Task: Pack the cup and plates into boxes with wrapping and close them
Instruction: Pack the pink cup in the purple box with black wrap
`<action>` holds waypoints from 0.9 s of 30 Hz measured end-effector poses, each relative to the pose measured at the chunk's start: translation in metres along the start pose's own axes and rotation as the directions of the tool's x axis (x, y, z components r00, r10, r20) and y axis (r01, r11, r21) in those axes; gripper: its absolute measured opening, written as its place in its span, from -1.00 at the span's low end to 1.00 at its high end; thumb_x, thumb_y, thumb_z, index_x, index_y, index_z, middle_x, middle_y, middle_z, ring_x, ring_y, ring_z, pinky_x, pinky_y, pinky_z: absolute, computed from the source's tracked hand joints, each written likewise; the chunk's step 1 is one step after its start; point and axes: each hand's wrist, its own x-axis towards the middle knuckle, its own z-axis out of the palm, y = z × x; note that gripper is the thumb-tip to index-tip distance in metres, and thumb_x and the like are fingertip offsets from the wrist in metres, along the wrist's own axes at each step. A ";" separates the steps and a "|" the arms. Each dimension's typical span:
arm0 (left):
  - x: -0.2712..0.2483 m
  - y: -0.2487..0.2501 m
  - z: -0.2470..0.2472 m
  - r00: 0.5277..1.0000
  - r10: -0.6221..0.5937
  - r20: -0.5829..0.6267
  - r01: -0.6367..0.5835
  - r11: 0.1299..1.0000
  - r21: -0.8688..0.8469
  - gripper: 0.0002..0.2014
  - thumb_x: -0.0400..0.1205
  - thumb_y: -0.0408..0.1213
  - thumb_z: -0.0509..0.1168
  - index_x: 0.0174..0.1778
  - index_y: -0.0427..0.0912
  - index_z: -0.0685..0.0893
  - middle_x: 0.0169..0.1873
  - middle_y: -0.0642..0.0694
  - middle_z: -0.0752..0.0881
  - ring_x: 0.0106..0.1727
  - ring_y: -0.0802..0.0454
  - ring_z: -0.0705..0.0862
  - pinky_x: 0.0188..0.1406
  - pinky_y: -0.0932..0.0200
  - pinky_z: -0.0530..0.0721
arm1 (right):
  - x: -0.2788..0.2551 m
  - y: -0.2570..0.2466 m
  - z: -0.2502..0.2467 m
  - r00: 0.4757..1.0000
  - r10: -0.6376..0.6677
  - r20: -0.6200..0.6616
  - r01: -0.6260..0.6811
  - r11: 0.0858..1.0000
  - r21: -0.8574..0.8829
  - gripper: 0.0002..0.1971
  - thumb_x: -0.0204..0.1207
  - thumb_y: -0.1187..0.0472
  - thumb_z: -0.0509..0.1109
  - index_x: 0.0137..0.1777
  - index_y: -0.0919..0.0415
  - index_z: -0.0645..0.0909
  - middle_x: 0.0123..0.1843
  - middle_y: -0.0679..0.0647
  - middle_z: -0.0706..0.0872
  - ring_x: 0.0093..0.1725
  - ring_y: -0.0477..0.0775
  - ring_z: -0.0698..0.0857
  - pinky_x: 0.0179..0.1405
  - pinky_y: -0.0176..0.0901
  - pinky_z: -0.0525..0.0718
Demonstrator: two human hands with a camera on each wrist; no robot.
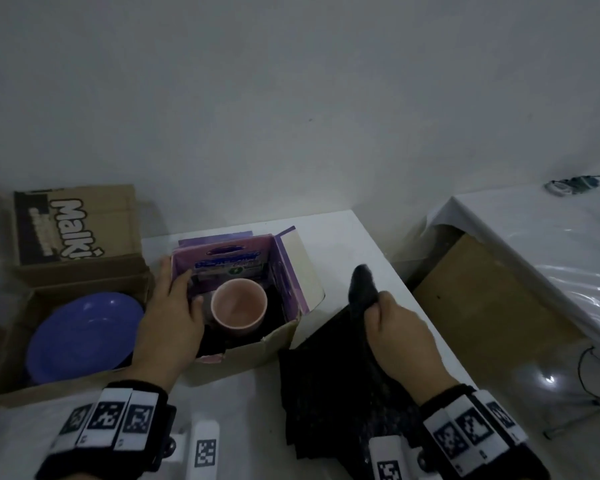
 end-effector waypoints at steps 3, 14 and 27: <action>0.000 -0.002 0.002 1.000 0.006 -0.014 -0.006 1.000 -0.021 -0.53 0.67 -0.26 0.22 0.53 -0.15 0.37 0.68 -0.01 0.01 0.61 -0.14 0.25 0.29 -0.13 0.54 | 0.009 -0.015 -0.017 0.989 0.027 -0.146 -0.022 0.999 0.035 -0.57 0.58 -0.23 -0.03 -0.14 0.15 0.35 -0.42 -0.02 0.47 -0.41 0.09 0.47 -0.42 -0.03 0.45; 0.001 -0.008 0.004 0.999 0.020 -0.047 -0.024 0.995 -0.100 -0.53 0.70 -0.26 0.17 0.56 -0.11 0.33 0.67 0.03 0.02 0.63 -0.06 0.20 0.40 -0.02 0.44 | 0.051 -0.122 0.019 0.751 -0.613 -0.246 0.627 0.779 -0.025 -0.59 0.35 0.30 0.07 0.10 0.22 0.66 0.34 0.10 0.67 -0.13 0.19 0.79 -0.35 -0.11 0.74; -0.003 -0.002 0.001 0.999 0.014 -0.032 -0.018 0.993 -0.119 -0.54 0.72 -0.21 0.10 0.57 0.00 0.27 0.66 0.18 -0.05 0.59 0.13 0.24 0.20 0.34 0.39 | 0.089 -0.148 0.086 0.833 -0.095 0.545 0.302 0.904 -0.304 -0.60 0.72 0.08 0.00 0.38 0.34 0.42 0.34 0.30 0.57 0.26 0.29 0.60 0.16 0.05 0.56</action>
